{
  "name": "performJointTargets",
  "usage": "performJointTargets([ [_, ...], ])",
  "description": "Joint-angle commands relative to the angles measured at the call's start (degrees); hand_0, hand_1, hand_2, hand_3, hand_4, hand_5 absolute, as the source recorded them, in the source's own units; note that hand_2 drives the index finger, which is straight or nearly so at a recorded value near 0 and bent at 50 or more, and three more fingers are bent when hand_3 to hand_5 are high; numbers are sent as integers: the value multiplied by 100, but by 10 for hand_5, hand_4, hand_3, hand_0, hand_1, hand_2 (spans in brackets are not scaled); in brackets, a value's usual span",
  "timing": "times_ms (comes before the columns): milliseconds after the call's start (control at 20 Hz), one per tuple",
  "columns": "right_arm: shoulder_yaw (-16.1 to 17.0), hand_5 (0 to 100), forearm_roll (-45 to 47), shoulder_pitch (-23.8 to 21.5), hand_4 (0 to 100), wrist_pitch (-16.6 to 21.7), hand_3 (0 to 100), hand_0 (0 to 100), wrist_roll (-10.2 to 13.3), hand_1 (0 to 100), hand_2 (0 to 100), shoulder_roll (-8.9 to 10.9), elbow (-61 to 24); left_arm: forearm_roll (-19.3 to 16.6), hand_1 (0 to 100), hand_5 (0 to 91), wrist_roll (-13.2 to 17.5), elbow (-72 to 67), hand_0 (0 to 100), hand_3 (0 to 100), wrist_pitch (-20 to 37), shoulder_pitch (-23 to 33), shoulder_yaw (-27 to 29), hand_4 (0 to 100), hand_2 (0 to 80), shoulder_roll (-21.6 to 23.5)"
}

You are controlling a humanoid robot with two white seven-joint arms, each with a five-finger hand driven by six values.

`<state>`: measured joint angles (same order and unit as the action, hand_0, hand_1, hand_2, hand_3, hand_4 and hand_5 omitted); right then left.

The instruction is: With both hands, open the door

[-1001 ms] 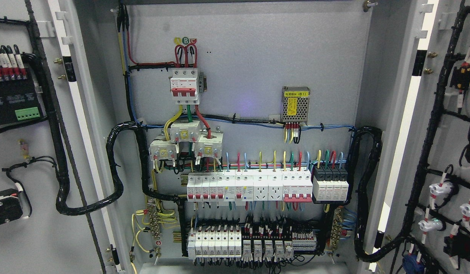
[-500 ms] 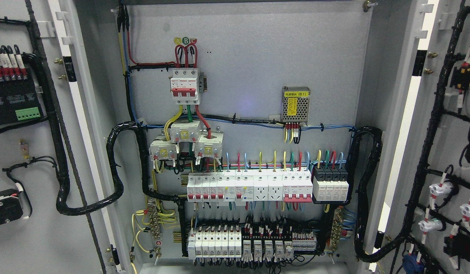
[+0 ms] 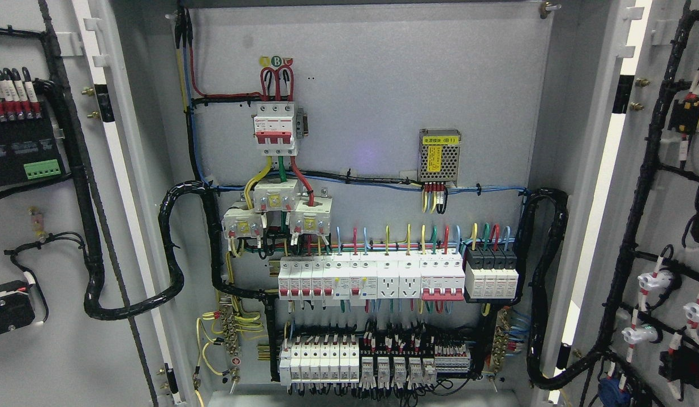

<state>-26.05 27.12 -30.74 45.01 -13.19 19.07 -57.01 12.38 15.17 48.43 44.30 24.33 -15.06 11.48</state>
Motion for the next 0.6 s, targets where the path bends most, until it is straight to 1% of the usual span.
performJointTargets([
  [0,-23,0,-22,76,0,1953,0,0,-17,0,0,-439,2078,-25,0,0,-23,-2688,0,0,-218,-454,353,33,0,-883],
  [100,12,0,-13,261,0,1329,0,0,-17,0,0,-536,2465,-25,0,0,-23,-2917,0,0,-632,-551,416,33,0,-971],
  [150,91,0,-5,340,0,1091,0,0,-17,0,0,-562,2623,-17,0,0,-23,-2970,0,0,-781,-586,424,33,0,-998],
  [200,222,0,-22,428,0,906,0,0,-17,0,0,-632,2764,-8,0,0,-23,-3041,0,0,-922,-622,468,33,0,-1042],
  [300,504,0,-40,638,0,563,0,0,-26,0,0,-843,3124,-8,0,0,-23,-3260,0,0,-1264,-744,652,32,0,-1130],
  [400,636,0,-49,919,0,159,0,0,-26,0,0,-1027,3537,-8,0,0,-23,-3506,0,0,-1756,-972,837,32,0,-1156],
  [550,777,0,-40,1323,0,-693,0,0,-26,0,0,-1282,4091,-8,0,0,-32,-3595,0,0,-2529,-1166,987,32,0,-1174],
])
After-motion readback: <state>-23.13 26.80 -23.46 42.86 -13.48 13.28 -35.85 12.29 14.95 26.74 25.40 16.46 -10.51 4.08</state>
